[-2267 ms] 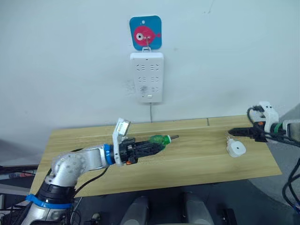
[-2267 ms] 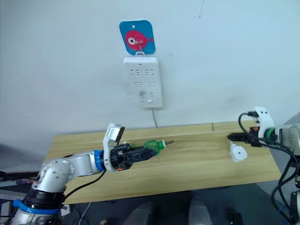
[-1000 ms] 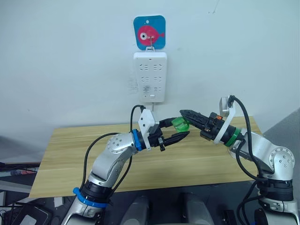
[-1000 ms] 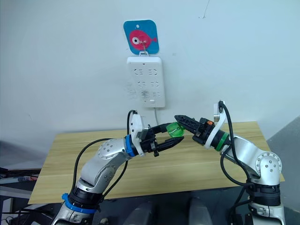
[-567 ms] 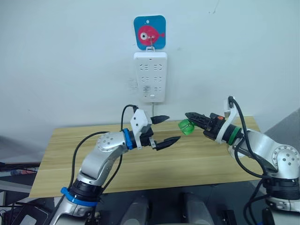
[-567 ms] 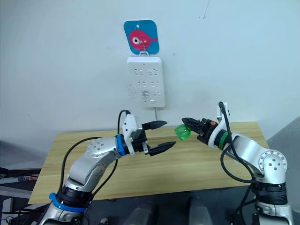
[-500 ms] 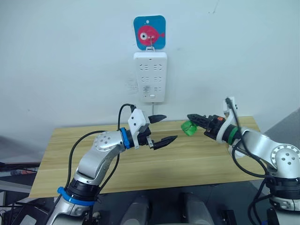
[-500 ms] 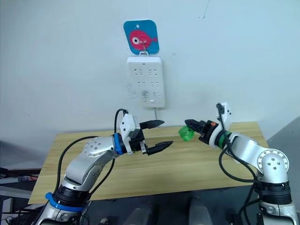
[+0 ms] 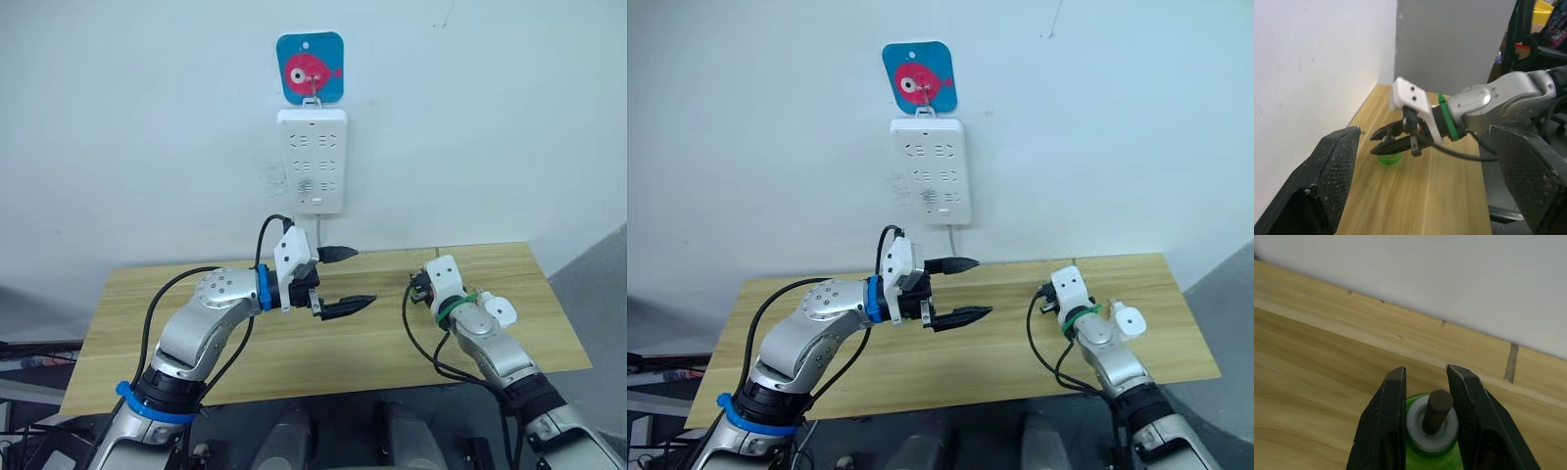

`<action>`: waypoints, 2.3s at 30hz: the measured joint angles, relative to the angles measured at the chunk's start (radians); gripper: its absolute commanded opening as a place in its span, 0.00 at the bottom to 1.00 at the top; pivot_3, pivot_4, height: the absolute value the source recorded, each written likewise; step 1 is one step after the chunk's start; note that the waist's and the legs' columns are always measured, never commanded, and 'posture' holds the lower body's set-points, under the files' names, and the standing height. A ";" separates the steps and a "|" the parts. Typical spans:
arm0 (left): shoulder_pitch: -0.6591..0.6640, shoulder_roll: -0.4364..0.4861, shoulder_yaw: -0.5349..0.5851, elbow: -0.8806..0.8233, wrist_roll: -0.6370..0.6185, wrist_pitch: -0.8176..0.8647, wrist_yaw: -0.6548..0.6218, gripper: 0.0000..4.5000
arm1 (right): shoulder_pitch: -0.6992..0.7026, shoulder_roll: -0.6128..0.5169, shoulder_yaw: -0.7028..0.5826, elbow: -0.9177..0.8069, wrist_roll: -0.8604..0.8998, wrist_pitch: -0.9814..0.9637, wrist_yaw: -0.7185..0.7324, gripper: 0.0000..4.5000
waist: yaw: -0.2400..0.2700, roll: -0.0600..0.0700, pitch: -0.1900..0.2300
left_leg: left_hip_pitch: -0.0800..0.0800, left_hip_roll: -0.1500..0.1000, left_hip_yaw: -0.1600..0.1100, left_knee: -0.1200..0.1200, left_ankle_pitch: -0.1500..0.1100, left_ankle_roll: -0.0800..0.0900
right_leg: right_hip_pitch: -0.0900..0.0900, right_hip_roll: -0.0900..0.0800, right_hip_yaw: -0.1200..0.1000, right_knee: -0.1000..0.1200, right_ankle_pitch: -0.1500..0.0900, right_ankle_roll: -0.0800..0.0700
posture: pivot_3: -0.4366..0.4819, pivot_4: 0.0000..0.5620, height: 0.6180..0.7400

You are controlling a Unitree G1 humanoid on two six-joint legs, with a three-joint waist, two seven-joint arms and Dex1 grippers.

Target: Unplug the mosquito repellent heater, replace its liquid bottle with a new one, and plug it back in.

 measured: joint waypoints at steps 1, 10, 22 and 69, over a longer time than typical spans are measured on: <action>0.000 0.000 0.000 0.002 0.000 -0.002 -0.001 1.00 | -0.003 0.006 -0.015 0.014 -0.005 -0.006 0.007 0.20 | 0.000 0.000 0.000 | 0.000 0.000 0.000 0.000 0.000 0.000 | 0.000 0.000 0.000 0.000 0.000 0.000 | 0.59 0.30 1.00; 0.001 0.000 0.000 0.006 0.002 -0.003 -0.008 1.00 | -0.020 0.083 -0.141 0.110 -0.062 -0.056 0.050 0.20 | 0.000 0.000 0.000 | 0.001 0.000 0.000 0.000 0.000 0.000 | 0.000 0.000 0.000 0.000 0.000 0.000 | 0.60 0.30 1.00; 0.030 -0.043 0.001 -0.001 0.032 -0.041 0.055 1.00 | 0.020 0.091 -0.186 0.000 -0.126 -0.036 0.111 0.99 | 0.001 0.000 -0.001 | 0.001 0.000 -0.001 0.000 0.000 0.000 | 0.000 0.000 0.001 0.001 0.000 0.000 | 0.60 0.30 1.00; 0.092 -0.393 0.262 1.199 0.438 -0.980 0.811 0.92 | -0.424 -0.031 -0.005 -0.797 0.261 0.790 0.755 1.00 | 0.051 -0.009 0.014 | -0.001 -0.002 -0.012 0.000 -0.001 0.000 | 0.001 -0.004 -0.006 -0.001 0.000 0.000 | 0.61 0.44 1.00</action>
